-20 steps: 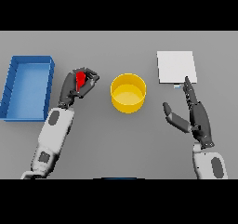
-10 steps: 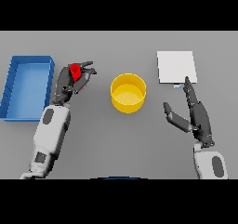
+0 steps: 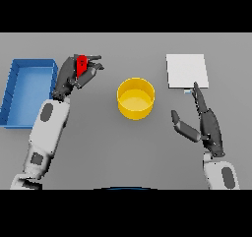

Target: Pick up the red beaker and tilt it to pour out 1 green nut into yellow bowl. Pick up the yellow bowl and place it on the metallic measuring scale.

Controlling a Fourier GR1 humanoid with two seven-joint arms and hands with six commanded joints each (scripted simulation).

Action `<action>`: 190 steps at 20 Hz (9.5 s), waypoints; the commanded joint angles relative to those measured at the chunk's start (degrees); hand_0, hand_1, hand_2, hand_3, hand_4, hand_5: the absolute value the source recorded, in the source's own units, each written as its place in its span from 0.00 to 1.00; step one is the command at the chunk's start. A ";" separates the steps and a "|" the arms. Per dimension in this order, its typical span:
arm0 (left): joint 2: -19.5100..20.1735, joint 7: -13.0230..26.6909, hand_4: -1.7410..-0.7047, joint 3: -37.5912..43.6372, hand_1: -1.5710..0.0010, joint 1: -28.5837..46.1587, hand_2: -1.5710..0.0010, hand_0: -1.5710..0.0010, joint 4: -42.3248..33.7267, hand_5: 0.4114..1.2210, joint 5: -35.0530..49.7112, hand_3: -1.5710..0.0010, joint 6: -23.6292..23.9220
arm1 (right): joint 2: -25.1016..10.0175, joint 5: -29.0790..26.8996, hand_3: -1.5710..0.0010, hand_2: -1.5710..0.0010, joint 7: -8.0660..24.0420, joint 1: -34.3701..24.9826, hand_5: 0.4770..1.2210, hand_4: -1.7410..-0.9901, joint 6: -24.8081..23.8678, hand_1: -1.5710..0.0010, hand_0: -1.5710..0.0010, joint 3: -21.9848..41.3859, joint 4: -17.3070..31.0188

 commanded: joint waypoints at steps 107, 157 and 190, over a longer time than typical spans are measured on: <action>32.27 33.92 0.93 -9.20 0.95 2.55 0.96 0.95 -3.48 0.27 1.95 0.95 -3.91 | -0.38 0.95 1.00 1.00 0.43 -1.77 0.22 0.80 0.25 1.00 1.00 0.97 1.49; 31.30 30.29 0.92 -8.01 1.00 4.65 1.00 1.00 -6.64 0.37 4.17 1.00 -3.57 | -14.09 37.02 0.30 0.18 -7.13 -46.26 0.94 0.09 27.35 0.12 0.12 34.18 36.06; 31.50 35.97 0.85 -6.24 1.00 6.22 1.00 1.00 -11.58 0.43 7.62 1.00 -3.11 | -25.76 33.90 0.26 0.02 0.15 -52.17 1.00 0.00 20.97 0.00 0.00 20.94 42.22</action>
